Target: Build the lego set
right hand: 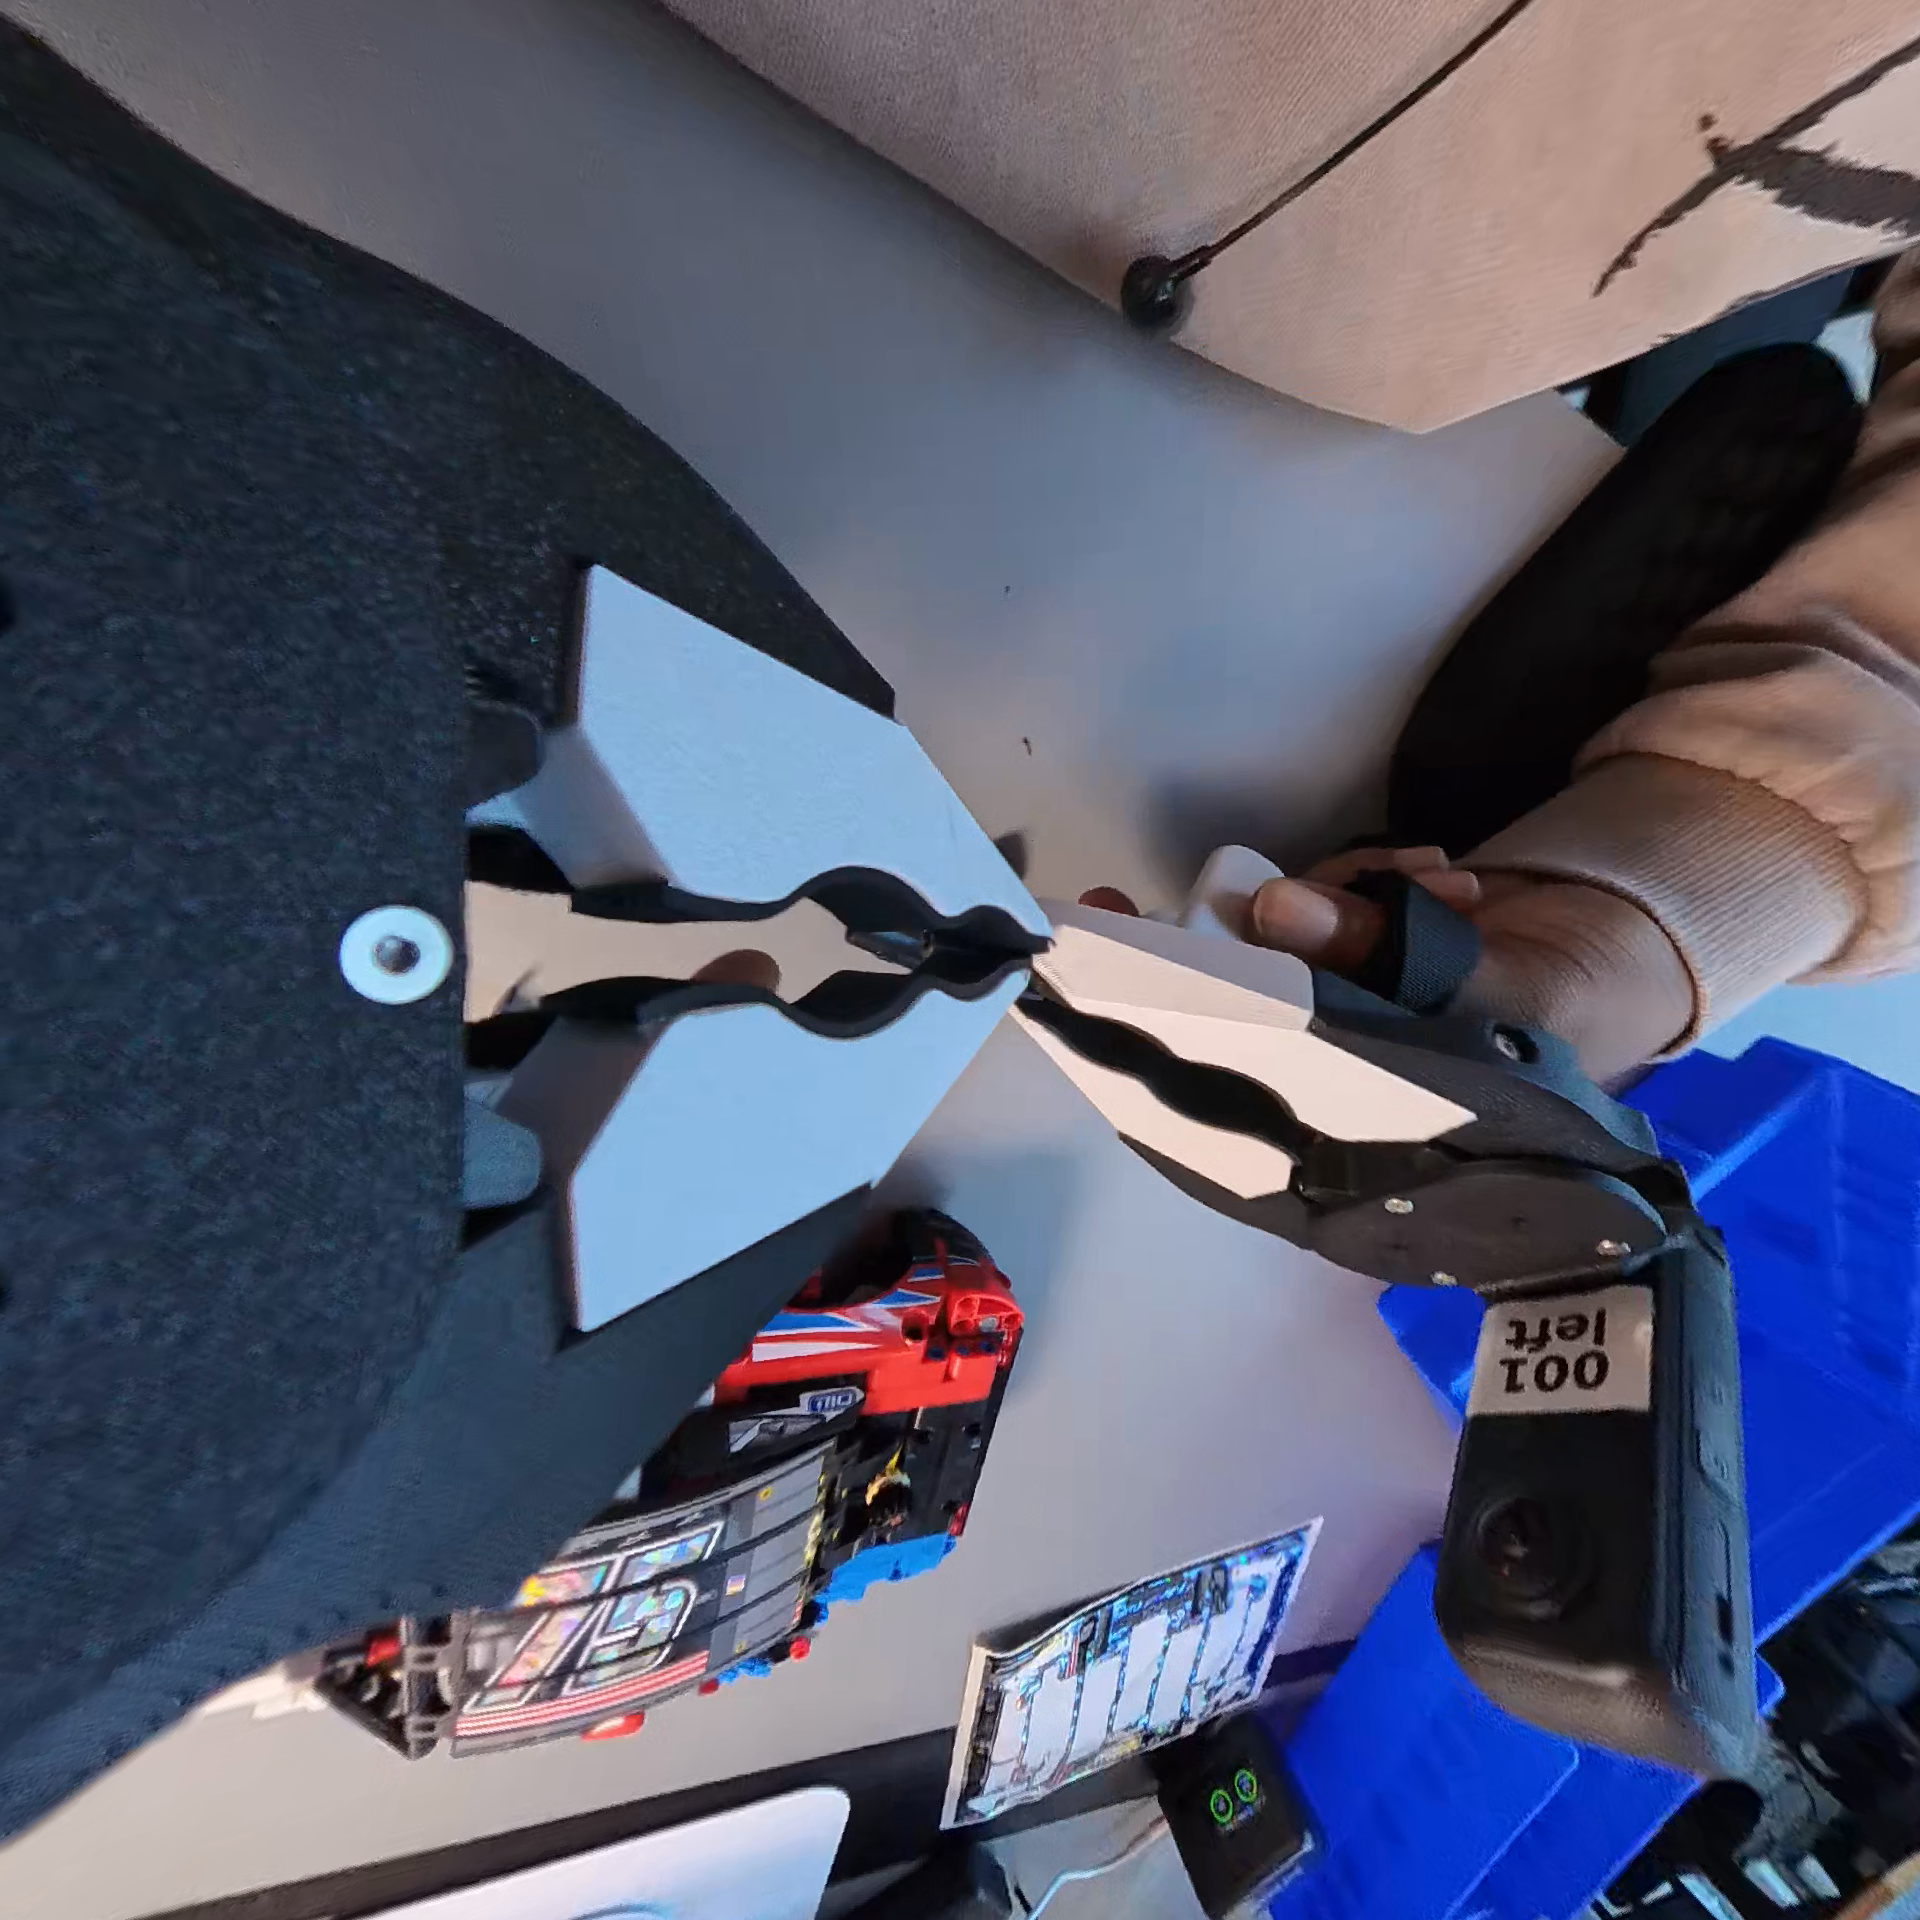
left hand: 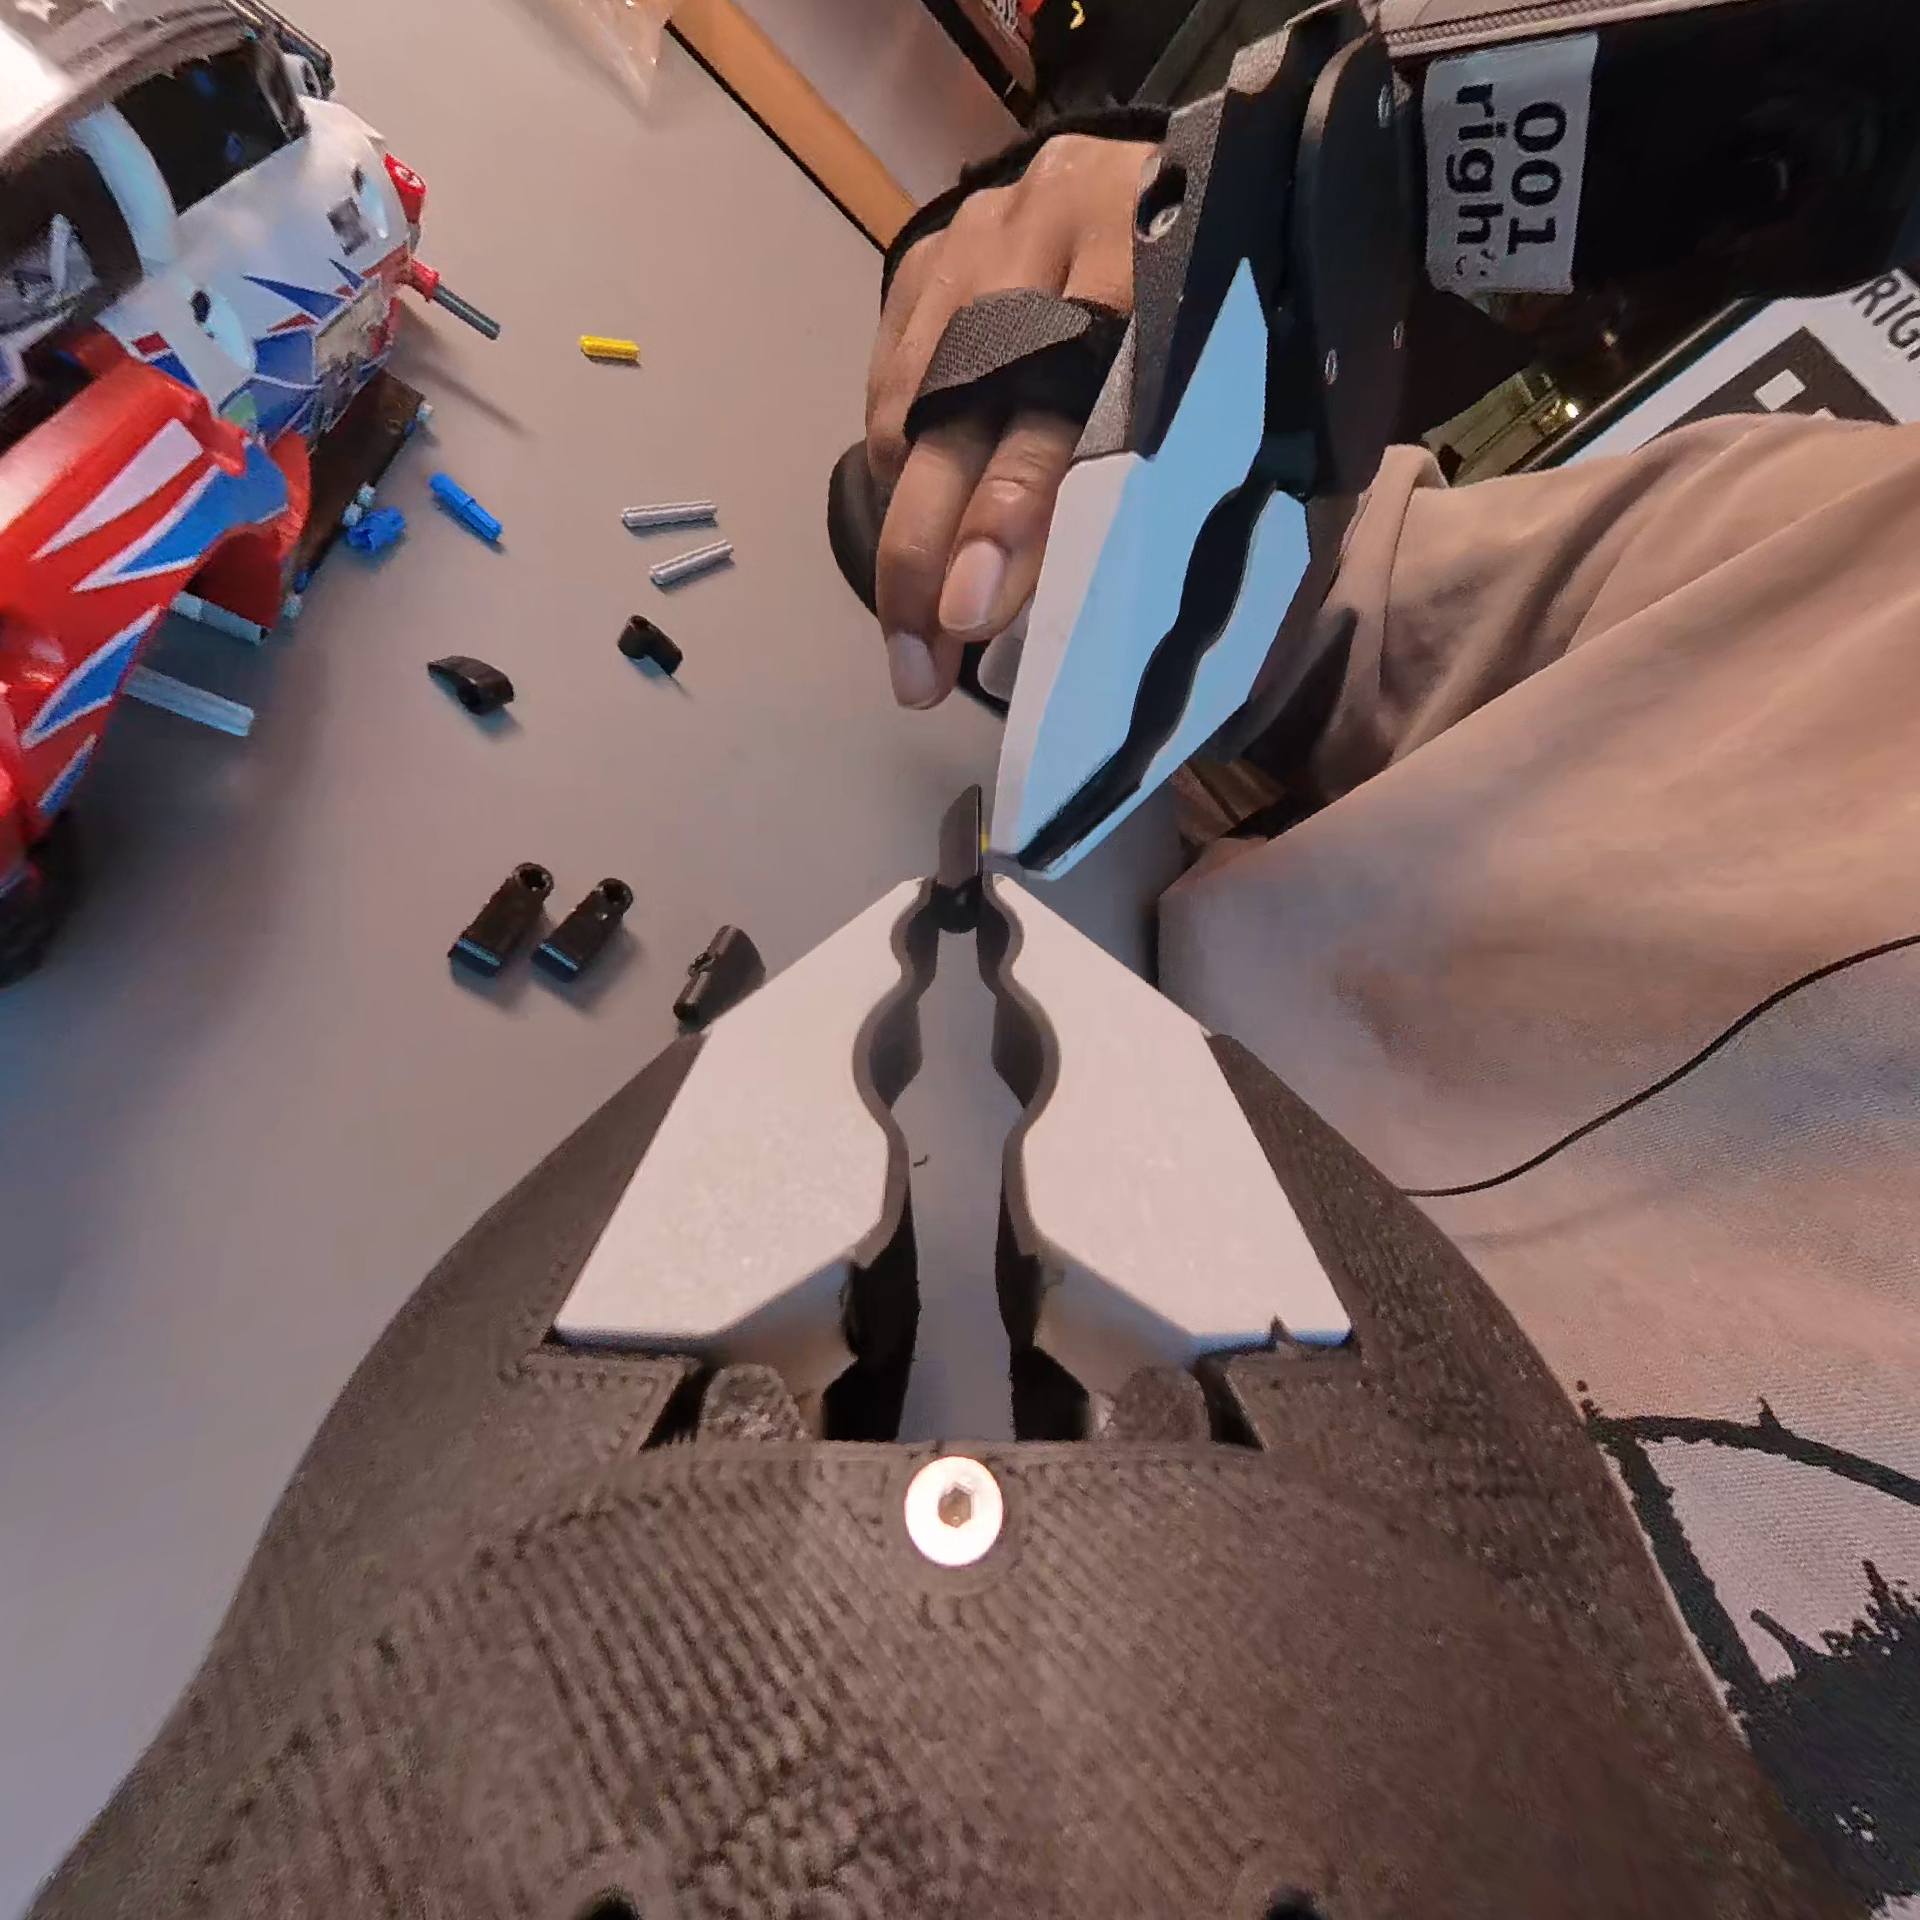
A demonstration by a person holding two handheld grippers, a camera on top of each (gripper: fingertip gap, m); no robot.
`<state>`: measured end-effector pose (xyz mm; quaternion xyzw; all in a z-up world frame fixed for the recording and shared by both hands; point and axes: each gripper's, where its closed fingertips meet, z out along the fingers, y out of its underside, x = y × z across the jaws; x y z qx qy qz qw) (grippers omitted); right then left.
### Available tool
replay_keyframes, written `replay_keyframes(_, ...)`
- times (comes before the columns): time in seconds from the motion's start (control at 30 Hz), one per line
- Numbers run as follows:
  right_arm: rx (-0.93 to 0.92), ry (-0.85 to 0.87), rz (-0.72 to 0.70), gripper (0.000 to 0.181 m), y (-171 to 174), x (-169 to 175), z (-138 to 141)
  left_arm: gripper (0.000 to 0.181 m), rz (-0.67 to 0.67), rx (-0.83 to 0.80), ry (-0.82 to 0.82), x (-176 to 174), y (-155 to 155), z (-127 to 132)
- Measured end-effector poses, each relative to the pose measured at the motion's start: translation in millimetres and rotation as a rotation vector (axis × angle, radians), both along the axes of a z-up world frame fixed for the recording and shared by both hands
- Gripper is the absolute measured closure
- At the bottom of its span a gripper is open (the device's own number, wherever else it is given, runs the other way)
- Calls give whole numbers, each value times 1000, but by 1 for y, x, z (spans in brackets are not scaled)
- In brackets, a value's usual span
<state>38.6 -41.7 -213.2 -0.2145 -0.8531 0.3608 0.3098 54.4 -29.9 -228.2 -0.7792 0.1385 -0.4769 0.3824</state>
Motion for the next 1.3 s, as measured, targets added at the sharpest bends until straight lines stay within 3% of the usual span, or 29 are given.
replay_keyframes(0.03,-39,15,-18,181,3,-1,5,177,18,9,15,-4,1,0)
replay_keyframes(0.2,-188,-42,-154,180,37,13,12,177,103,60,88,-21,5,-1)
replay_keyframes(0.37,-138,-304,-192,167,61,81,-22,177,129,84,164,-28,8,-8)
replay_keyframes(0.5,-83,-481,-229,161,69,136,-40,176,117,149,461,-44,8,-30)
replay_keyframes(0.6,24,-548,-242,160,70,158,-55,176,86,263,701,-65,7,-38)
replay_keyframes(0.7,129,-568,-227,161,71,162,-63,176,73,393,924,-84,10,-42)
replay_keyframes(0.8,272,-653,-177,162,75,167,-73,176,46,464,1036,-93,12,-46)
replay_keyframes(1.1,330,-772,-75,180,78,165,-76,176,20,499,1076,-91,9,-54)
replay_keyframes(1.2,311,-710,-85,180,75,154,-76,176,26,503,1050,-90,8,-53)
replay_keyframes(1.3,171,-574,-153,180,69,125,-64,176,46,525,931,-80,7,-41)
